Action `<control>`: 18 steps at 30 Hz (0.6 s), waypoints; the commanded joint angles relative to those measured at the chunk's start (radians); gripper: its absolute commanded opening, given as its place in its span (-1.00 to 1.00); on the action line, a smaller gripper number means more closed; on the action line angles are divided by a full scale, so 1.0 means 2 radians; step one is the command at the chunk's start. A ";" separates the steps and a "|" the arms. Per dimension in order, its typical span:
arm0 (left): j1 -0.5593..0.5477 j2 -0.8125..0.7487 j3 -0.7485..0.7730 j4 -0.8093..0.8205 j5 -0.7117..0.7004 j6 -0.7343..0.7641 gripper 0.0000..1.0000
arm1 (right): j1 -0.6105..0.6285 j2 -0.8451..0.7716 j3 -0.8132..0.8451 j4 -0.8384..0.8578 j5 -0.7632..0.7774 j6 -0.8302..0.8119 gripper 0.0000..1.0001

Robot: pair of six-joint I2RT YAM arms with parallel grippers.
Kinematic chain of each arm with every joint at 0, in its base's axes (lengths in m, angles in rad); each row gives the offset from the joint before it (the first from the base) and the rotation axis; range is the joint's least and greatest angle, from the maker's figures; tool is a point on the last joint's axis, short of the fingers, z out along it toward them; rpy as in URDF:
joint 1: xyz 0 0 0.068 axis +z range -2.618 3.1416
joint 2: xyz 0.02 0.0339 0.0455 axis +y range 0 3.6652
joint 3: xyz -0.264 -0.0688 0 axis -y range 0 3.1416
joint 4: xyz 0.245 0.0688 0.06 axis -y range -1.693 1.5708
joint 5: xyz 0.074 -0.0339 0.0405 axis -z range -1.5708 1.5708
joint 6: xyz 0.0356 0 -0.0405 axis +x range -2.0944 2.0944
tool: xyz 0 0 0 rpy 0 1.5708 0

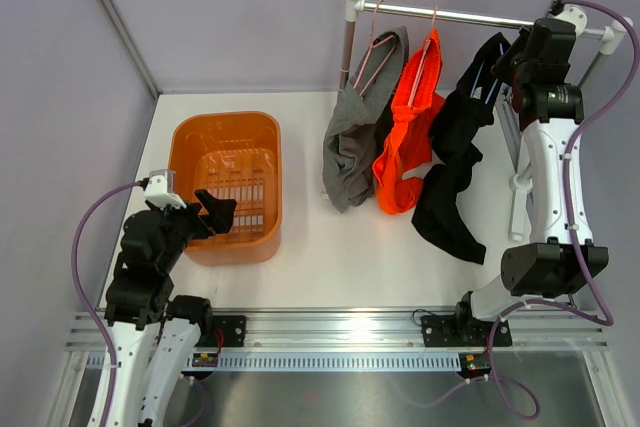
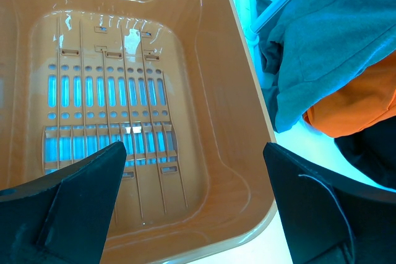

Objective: Remove the shorts from the hanger

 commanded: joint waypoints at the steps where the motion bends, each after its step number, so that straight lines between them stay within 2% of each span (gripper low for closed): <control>1: -0.003 0.002 0.014 0.014 -0.001 -0.001 0.98 | -0.001 -0.031 0.035 0.004 -0.018 0.009 -1.00; 12: -0.004 0.006 0.013 0.015 -0.001 -0.001 0.98 | -0.001 -0.106 -0.021 0.000 -0.041 0.008 -1.00; 18: -0.005 0.004 0.013 0.017 0.005 0.001 0.98 | -0.001 -0.151 -0.043 -0.036 -0.075 0.012 -1.00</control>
